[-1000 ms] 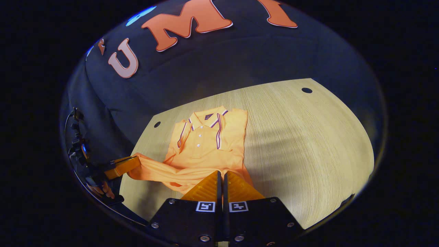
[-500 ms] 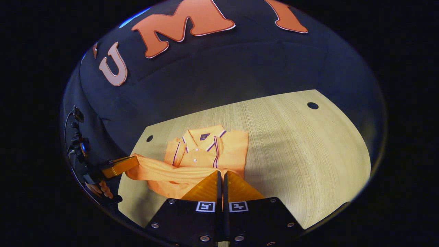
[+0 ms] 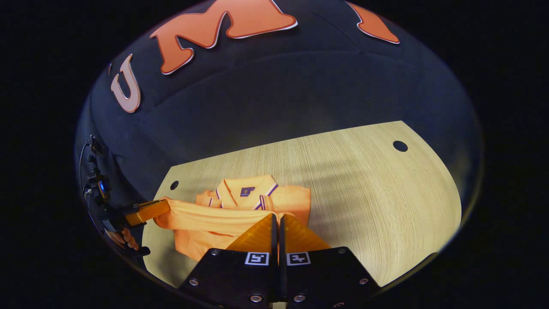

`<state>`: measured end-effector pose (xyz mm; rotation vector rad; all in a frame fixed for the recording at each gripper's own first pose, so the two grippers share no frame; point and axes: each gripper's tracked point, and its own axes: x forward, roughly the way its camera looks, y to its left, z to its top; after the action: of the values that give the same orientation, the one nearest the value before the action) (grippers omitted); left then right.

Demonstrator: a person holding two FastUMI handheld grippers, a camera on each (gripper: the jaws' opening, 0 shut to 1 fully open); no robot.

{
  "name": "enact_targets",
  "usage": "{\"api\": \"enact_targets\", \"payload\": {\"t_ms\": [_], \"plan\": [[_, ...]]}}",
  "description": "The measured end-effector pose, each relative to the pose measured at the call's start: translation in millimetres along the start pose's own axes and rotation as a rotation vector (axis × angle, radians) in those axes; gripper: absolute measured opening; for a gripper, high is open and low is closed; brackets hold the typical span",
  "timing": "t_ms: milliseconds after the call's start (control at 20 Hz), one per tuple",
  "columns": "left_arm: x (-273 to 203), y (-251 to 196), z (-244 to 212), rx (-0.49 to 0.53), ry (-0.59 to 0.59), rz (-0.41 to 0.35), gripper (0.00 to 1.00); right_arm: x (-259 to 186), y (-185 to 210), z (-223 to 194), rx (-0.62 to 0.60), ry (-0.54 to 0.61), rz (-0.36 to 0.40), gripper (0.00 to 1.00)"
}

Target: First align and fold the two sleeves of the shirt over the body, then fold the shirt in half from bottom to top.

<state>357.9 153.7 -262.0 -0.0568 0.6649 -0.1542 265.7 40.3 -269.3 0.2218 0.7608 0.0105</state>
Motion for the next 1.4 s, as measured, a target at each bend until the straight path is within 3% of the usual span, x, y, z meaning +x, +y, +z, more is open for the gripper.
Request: {"api": "enact_targets", "payload": {"t_ms": [400, 600, 900, 950, 1000, 1150, 1250, 1300, 1350, 1400], "plan": [[50, 22, 20, -0.023, 0.008, 0.011, 0.02, 51, -10, 25, 0.027, 0.002, -0.057, 0.01], [76, 24, 22, 0.006, 0.019, 0.044, 0.02, 77, -19, 32, 0.029, 0.035, -0.123, 0.02], [84, 30, 25, 0.011, 0.027, 0.095, 0.06, 72, -26, 38, 0.096, 0.036, -0.163, 0.1], [84, 33, 27, 0.013, 0.024, 0.108, 0.17, 71, -29, 37, 0.088, 0.039, -0.17, 0.18], [81, 31, 27, 0.014, 0.024, 0.103, 0.24, 72, -30, 37, 0.078, 0.039, -0.169, 0.2], [66, 30, 33, 0.001, 0.011, 0.112, 0.75, 66, -38, 42, 0.054, 0.015, -0.171, 0.41], [52, 27, 36, -0.037, -0.004, 0.117, 0.83, 65, -33, 40, 0.055, 0.018, -0.144, 0.5], [47, 27, 38, -0.046, -0.015, 0.124, 0.84, 61, -31, 41, 0.049, 0.009, -0.135, 0.41], [38, 29, 38, -0.038, -0.025, 0.138, 0.94, 60, -30, 44, 0.038, -0.004, -0.127, 0.51], [29, 33, 42, -0.013, -0.049, 0.167, 0.95, 60, -31, 45, 0.021, -0.02, -0.132, 0.51]]}}
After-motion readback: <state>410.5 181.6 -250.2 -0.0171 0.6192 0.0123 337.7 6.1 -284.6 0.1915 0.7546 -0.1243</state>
